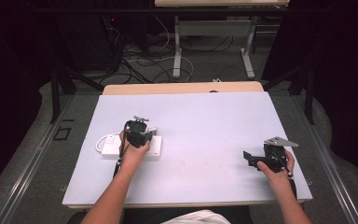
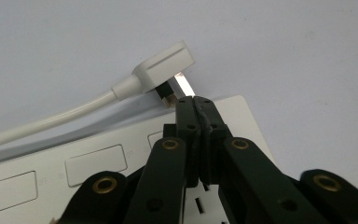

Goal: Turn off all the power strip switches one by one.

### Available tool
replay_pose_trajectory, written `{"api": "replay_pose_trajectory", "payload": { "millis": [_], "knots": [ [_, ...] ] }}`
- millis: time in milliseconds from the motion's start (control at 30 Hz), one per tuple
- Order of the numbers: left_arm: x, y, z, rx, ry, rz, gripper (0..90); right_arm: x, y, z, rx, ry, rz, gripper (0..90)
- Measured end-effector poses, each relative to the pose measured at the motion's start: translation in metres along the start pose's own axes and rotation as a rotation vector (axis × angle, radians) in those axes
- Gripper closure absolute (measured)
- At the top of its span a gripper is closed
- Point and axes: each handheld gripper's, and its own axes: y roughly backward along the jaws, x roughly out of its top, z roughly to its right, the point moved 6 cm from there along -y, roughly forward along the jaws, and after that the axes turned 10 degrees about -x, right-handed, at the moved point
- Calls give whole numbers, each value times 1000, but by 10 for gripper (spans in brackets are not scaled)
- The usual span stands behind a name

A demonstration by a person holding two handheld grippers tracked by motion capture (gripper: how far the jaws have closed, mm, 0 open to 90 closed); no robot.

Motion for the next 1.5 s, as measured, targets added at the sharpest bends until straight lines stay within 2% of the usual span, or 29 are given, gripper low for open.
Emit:
{"api": "replay_pose_trajectory", "payload": {
  "millis": [667,1500],
  "knots": [
    [0,-1,4,-3,-16,-2,898,-1,0,-1,10,-3,-10,49],
    [0,0,3,1,-14,-5,899,0,0,-1,9,-1,-7,50]
  ]
}}
